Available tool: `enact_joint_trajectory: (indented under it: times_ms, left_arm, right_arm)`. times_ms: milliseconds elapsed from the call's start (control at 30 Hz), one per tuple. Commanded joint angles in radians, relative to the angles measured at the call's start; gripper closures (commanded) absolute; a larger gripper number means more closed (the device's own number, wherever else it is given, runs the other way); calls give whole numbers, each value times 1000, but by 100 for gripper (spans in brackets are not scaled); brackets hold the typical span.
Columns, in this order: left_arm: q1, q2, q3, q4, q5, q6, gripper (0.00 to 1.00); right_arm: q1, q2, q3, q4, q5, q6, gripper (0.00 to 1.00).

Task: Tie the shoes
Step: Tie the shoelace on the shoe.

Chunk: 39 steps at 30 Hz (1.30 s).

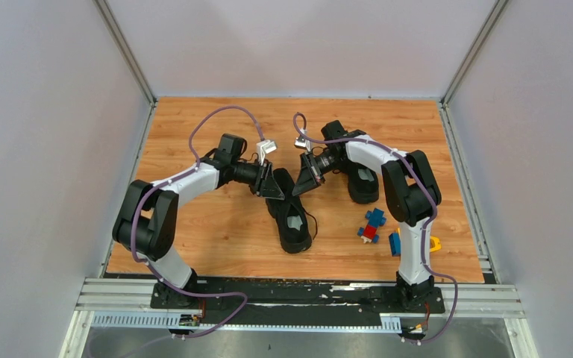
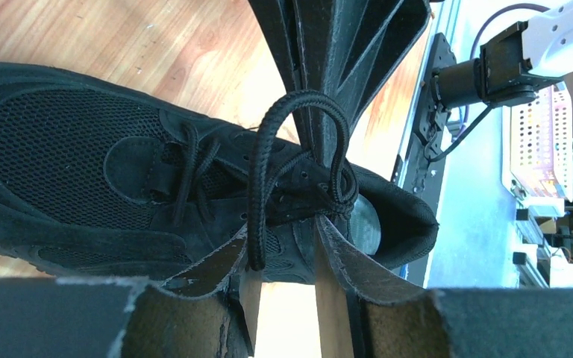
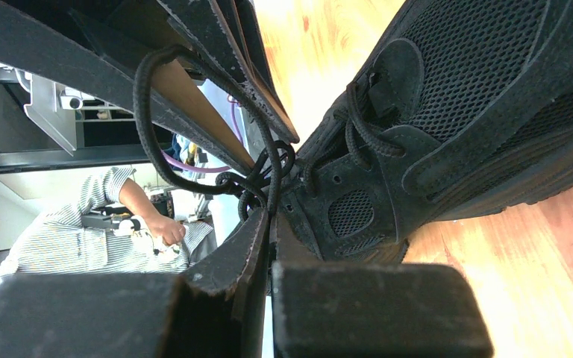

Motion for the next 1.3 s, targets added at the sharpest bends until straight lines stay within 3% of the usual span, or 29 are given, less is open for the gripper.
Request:
enact_joint_trajectory:
  times_ms: [0, 433, 600, 700, 1033, 1267]
  left_arm:
    - [-5, 13, 39, -26, 33, 48, 63]
    - [6, -14, 32, -102, 22, 90, 57]
    - [9, -6, 29, -41, 63, 74, 75]
    - [7, 6, 34, -1, 91, 64, 77]
    - [7, 18, 54, -21, 120, 103, 61]
    - [6, 27, 54, -13, 141, 120, 61]
  right_arm:
    - [7, 10, 10, 31, -14, 4, 97]
    - [7, 5, 3, 30, -14, 4, 97]
    - [6, 3, 7, 33, -11, 8, 97]
    - [10, 1, 17, 33, -9, 21, 97]
    - [17, 11, 29, 45, -12, 55, 98]
    - [23, 13, 28, 49, -11, 61, 98]
